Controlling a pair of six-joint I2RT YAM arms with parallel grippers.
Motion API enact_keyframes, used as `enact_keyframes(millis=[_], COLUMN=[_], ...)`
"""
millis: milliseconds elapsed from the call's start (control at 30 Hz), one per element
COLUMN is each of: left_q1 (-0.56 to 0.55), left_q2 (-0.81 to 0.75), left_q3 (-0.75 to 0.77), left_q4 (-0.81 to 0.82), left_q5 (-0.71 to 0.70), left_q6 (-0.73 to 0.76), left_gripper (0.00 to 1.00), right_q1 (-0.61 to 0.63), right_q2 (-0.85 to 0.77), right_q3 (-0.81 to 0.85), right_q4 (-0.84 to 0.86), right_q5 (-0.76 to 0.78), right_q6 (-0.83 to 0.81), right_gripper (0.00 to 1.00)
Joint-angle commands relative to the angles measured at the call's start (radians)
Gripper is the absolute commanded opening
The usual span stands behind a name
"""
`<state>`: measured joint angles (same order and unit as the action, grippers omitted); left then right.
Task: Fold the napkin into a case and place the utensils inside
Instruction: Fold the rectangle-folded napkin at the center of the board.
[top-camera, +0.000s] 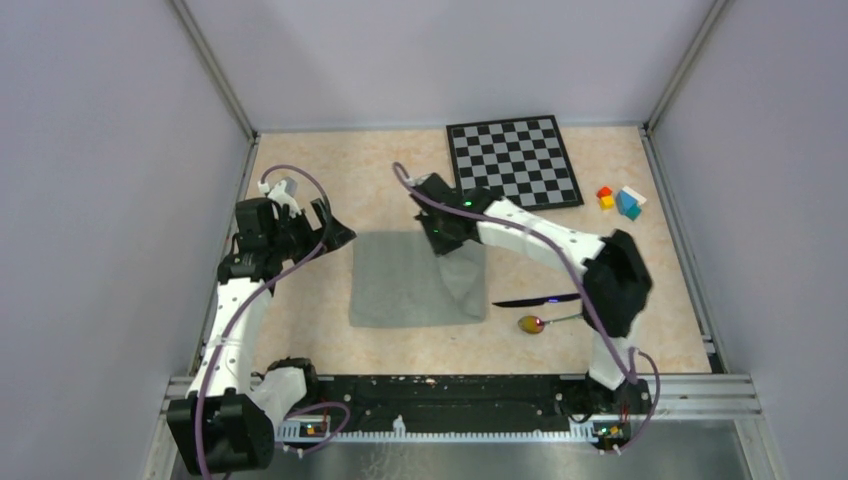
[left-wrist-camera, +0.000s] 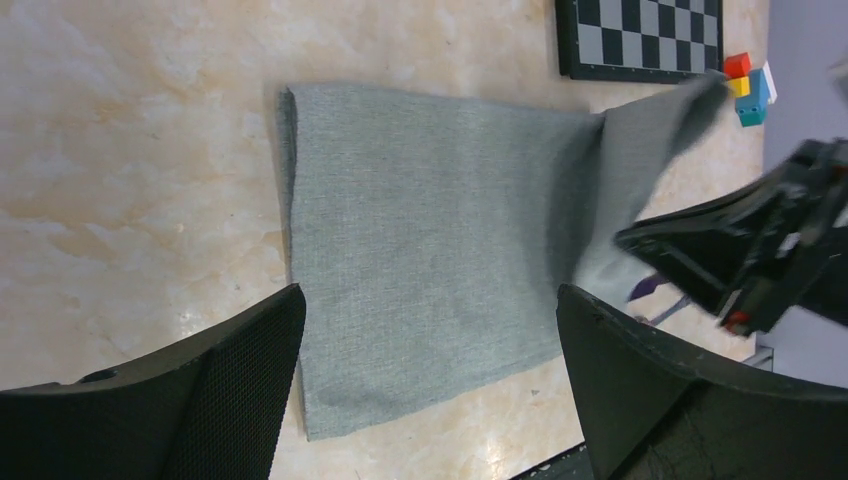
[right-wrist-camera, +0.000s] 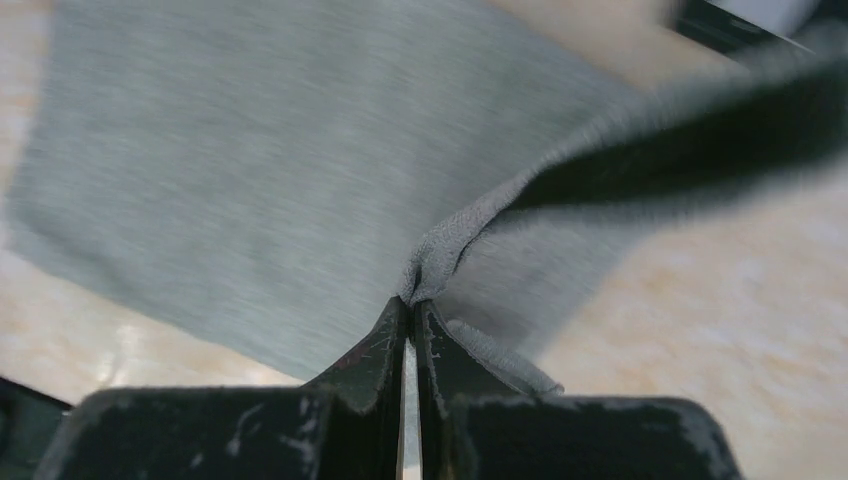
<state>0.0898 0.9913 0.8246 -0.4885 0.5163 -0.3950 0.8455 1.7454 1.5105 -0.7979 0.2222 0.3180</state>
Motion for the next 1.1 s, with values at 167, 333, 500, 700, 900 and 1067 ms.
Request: enact_keyframes(millis=[167,333,500,700,900,1067], left_q1=[0.002,0.005,0.006,0.005,0.006,0.007], left_q2=[-0.041,-0.044,-0.040,-0.029,-0.028,-0.029], left_q3=[-0.005,-0.015,-0.030,-0.026,-0.026,-0.016], left_q4=[0.028,0.027,0.047,0.051,0.059,0.049], left_q5=[-0.114,-0.132,-0.128,-0.130,-0.120,-0.123], left_q6=[-0.005,-0.001,-0.011,-0.010,-0.018,-0.009], left_gripper=[0.99,0.99,0.99,0.99,0.99,0.99], right_q1=[0.148,0.149,0.149,0.150,0.150,0.149], right_q2=[0.428,0.474,0.484,0.450,0.483,0.525], right_q3=[0.434,0.462,0.437,0.407,0.413,0.442], right_q4=[0.144,0.202,0.224,0.231,0.232,0.221], right_q5=[-0.311,-0.377,-0.409,-0.395,-0.411,-0.409], right_q6=[0.166,0.216,0.243,0.254,0.257,0.257], right_gripper=[0.00,0.00,0.00,0.00,0.00,0.00])
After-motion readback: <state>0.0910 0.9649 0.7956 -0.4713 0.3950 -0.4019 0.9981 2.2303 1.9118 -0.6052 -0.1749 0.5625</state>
